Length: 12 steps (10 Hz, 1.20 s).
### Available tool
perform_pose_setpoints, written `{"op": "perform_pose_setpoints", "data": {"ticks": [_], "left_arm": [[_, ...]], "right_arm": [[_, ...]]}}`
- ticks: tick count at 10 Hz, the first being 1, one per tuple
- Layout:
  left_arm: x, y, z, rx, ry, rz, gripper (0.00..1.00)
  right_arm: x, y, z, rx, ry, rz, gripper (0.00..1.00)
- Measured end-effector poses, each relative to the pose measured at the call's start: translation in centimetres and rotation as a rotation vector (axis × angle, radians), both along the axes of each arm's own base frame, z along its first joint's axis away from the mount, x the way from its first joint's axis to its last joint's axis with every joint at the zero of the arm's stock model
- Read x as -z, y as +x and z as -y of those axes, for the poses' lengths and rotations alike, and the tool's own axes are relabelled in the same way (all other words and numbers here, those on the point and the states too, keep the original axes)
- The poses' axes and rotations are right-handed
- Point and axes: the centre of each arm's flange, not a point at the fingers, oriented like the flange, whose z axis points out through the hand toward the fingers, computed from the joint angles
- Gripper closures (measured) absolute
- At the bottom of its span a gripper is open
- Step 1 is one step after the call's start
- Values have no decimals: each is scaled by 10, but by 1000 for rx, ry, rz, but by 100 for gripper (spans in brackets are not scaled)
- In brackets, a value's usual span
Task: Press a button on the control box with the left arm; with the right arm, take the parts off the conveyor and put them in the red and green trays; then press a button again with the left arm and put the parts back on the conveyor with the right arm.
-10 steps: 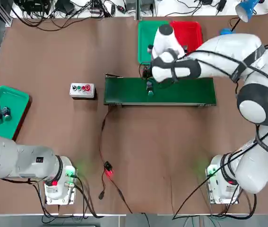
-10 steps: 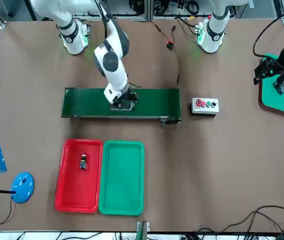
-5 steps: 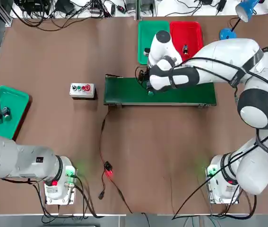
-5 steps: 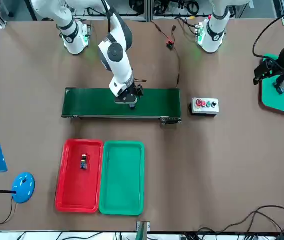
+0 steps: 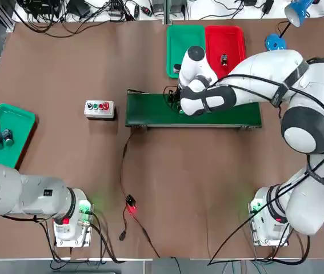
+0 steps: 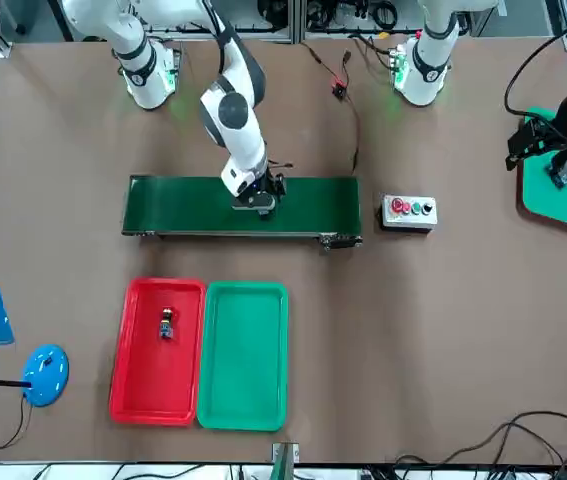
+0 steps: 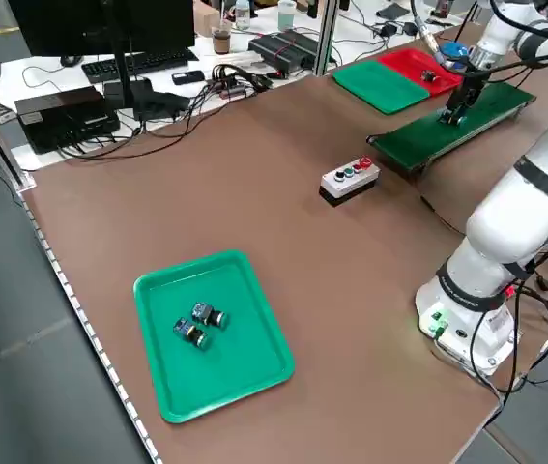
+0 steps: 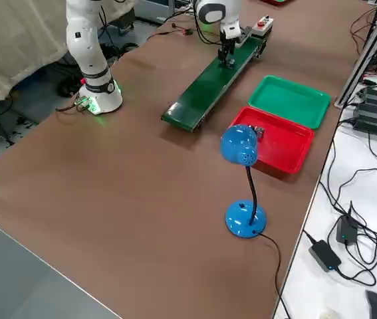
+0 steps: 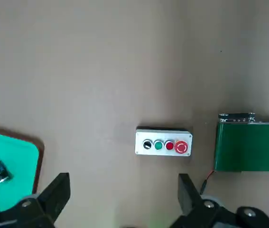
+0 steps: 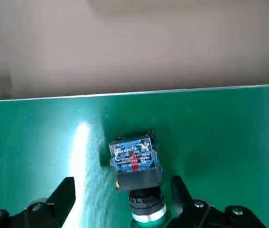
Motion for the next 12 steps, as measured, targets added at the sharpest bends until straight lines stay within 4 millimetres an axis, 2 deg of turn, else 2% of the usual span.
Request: {"op": "perform_pose_setpoints", "data": {"ticks": [3, 4, 5, 8, 10, 12], "left_arm": [[0, 0, 0, 0, 0, 0, 0], [0, 0, 0, 0, 0, 0, 0], [0, 0, 0, 0, 0, 0, 0], [1, 1, 0, 0, 0, -2, 0], [2, 1, 0, 0, 0, -3, 0], [2, 1, 0, 0, 0, -4, 0]], "right_arm": [[4, 3, 2, 7, 1, 6, 46], [4, 4, 3, 9, 0, 6, 49], [5, 4, 3, 9, 0, 6, 57], [0, 12, 6, 21, 8, 17, 59], [-21, 44, 15, 62, 41, 57, 59], [-51, 84, 27, 101, 77, 121, 59]]}}
